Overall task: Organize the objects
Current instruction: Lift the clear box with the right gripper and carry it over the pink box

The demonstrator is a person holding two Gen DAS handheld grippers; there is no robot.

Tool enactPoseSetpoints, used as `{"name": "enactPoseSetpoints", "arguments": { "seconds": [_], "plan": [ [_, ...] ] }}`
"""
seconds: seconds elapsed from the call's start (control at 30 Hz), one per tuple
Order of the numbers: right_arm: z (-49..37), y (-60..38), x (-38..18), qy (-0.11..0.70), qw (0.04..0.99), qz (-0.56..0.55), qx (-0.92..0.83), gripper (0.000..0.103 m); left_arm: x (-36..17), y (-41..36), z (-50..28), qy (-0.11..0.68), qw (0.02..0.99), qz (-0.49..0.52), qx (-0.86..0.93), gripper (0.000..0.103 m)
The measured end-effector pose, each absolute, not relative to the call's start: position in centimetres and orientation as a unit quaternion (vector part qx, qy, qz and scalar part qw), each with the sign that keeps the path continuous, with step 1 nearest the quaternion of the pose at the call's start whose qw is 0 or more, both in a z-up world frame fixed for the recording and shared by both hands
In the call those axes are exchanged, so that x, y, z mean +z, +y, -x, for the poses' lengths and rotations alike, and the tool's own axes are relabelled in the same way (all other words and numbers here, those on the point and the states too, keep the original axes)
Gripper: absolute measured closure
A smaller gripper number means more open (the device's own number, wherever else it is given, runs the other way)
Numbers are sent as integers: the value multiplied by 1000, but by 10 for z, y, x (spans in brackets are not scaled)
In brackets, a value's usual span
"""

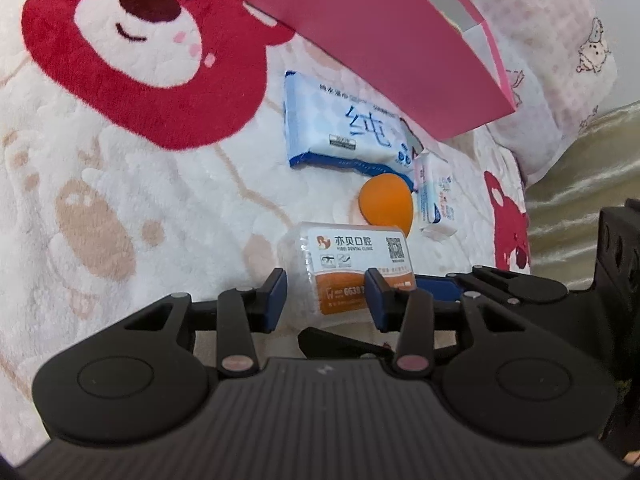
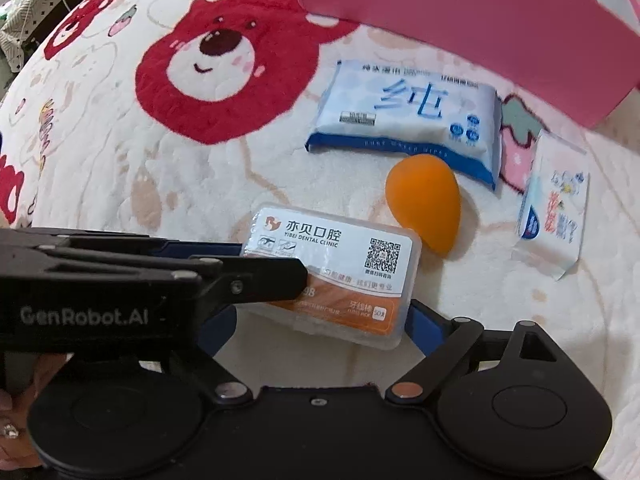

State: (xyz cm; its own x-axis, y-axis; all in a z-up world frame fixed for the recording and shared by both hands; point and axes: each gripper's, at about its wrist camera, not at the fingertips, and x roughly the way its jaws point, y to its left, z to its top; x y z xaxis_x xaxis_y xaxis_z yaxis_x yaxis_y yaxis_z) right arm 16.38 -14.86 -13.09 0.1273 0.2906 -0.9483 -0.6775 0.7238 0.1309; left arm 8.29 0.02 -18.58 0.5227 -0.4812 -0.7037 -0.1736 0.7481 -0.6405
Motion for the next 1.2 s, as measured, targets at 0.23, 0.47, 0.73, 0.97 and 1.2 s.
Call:
{"name": "enactPoseSetpoints", "arguments": {
  "seconds": [0.23,0.47,0.73,0.97,1.2],
  "plan": [
    [-154,-147,-114,523,758,182,345,12,-169,6,-76,455,817,341,-96,62],
    [-146,-149,-97,502,767,171,362,12,-148,2,-66,434,846,292,-102,62],
    [-139,-158,-77,474,782,132,381,11,-124,4,-56,411,864,268,-113,62],
    [-133,-164,-65,451,793,124,390,11,-117,6,-52,414,860,273,-121,62],
    [-127,-168,-52,429,802,112,401,11,-97,11,-49,413,860,270,-128,64]
  ]
}}
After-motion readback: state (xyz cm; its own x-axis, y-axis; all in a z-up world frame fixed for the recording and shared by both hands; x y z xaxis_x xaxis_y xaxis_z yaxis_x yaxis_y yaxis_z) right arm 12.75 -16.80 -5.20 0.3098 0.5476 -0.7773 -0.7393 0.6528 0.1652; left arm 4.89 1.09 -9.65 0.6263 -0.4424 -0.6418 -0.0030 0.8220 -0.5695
